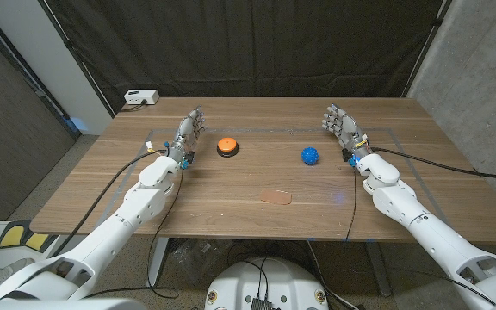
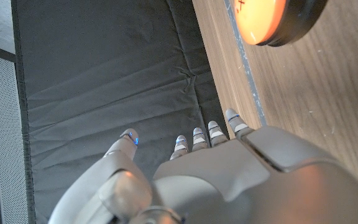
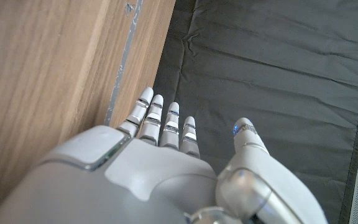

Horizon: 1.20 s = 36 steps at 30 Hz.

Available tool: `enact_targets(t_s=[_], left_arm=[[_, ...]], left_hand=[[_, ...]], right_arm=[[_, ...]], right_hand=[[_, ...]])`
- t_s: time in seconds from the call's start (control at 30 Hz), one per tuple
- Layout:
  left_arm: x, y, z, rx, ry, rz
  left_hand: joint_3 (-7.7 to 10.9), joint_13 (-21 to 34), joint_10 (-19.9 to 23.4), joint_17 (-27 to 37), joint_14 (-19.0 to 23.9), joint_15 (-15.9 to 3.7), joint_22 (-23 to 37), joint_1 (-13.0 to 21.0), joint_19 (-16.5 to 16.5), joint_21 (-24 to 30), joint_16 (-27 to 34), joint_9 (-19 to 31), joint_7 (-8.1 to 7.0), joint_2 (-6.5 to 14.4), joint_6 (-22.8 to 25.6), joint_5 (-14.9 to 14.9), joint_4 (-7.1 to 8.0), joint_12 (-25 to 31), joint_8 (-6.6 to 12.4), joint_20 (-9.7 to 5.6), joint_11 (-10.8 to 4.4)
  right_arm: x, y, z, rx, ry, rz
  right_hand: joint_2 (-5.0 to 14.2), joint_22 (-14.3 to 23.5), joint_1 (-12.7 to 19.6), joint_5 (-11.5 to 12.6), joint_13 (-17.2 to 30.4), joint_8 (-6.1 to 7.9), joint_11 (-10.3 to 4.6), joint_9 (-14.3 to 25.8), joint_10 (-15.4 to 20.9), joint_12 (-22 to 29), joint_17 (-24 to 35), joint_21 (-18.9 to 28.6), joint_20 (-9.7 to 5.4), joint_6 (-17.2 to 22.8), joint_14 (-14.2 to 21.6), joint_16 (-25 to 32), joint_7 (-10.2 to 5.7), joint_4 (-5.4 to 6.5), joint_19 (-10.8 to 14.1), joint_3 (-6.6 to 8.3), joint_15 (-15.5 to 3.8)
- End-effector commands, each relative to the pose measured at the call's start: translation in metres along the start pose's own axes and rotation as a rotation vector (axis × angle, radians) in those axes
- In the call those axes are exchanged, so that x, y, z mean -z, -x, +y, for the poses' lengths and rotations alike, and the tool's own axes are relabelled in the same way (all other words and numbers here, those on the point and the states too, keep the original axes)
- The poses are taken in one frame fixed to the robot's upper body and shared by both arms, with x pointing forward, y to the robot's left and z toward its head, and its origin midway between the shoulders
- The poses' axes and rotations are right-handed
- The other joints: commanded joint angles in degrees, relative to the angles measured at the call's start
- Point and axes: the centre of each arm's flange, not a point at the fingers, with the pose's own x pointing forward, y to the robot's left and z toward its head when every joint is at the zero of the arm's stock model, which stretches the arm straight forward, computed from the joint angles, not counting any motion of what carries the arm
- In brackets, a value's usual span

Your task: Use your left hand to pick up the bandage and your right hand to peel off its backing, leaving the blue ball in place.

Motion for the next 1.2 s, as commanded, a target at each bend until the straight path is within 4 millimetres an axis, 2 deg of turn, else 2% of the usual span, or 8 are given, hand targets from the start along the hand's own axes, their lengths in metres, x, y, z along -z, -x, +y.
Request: enact_targets(t_s=[0.03,0.33,0.7,0.8,1.0,1.2], left_arm=[[-0.002,-0.003,-0.002,0.011,-0.042,0.003],[-0.008,-0.007,-0.009,0.055,-0.137,-0.009],[-0.028,-0.008,-0.021,0.14,-0.272,-0.084],[-0.034,-0.009,-0.024,0.187,-0.312,-0.116],[-0.047,-0.009,-0.029,0.239,-0.414,-0.175],[-0.061,-0.006,-0.034,0.281,-0.522,-0.238]], left_hand=[[0.77,0.2,1.97,0.13,0.66,-0.02,0.22,1.05,0.34,0.58,0.32,0.24,0.57,0.22,2.57,0.4,-0.31,0.8,0.89,0.29,-0.16],[1.12,0.25,2.46,0.16,1.51,0.05,0.23,1.54,0.79,0.72,0.37,0.25,0.04,0.45,2.36,0.34,-0.54,0.74,0.51,0.66,-0.28],[1.26,0.28,3.11,0.18,1.96,-0.13,0.21,1.87,1.18,0.82,0.32,0.27,0.07,0.36,3.2,0.28,-0.79,0.79,0.63,1.01,-0.28],[1.35,0.29,5.13,0.17,3.26,-0.5,0.12,2.25,1.76,0.91,0.51,0.28,0.56,0.07,5.92,0.21,-1.13,1.27,1.33,1.21,-0.92],[1.44,0.29,6.45,0.15,4.46,-0.93,0.07,2.61,2.73,1.18,0.69,0.27,0.59,-0.19,6.97,0.21,-1.47,1.52,1.4,1.5,-0.95],[1.82,0.29,10.25,0.11,6.5,-1.79,0.0,3.55,4.0,1.45,0.87,0.26,0.71,-0.45,10.05,0.26,-2.25,2.34,1.84,1.71,-1.94]], right_arm=[[-0.002,0.001,0.001,0.002,0.007,0.004],[-0.002,0.0,0.0,0.005,0.007,0.005],[-0.007,0.002,0.006,0.002,0.019,-0.001],[-0.008,0.004,0.008,0.006,0.021,-0.004],[-0.01,0.008,0.015,0.009,0.026,-0.009],[-0.014,0.014,0.021,0.018,0.032,-0.019]], right_hand=[[0.04,0.14,0.68,0.35,0.1,0.27,-0.01,0.3,0.65,0.34,0.1,0.47,0.43,0.41,0.69,0.4,-0.01,0.02,0.19,0.45,0.07],[0.15,0.16,0.65,0.37,0.12,0.49,0.05,0.31,1.0,0.43,0.17,0.29,0.44,1.17,0.89,0.38,0.14,0.09,0.28,0.59,0.09],[0.18,0.17,0.57,0.38,0.13,0.53,0.41,0.32,1.72,0.66,0.21,0.08,0.5,1.54,1.17,0.38,0.26,0.16,0.37,0.69,0.22],[0.21,0.18,0.53,0.38,0.14,0.49,0.53,0.32,2.16,0.79,0.24,-0.04,0.52,1.59,1.28,0.37,0.3,0.2,0.39,0.75,0.24],[0.22,0.19,0.5,0.38,0.14,0.5,0.56,0.33,2.16,0.75,0.25,-0.14,0.51,1.75,1.37,0.35,0.45,0.22,0.44,0.81,0.23],[0.2,0.2,0.47,0.39,0.15,0.5,0.56,0.33,2.34,0.77,0.26,-0.29,0.58,1.9,1.36,0.27,0.48,0.23,0.45,0.87,0.17]])
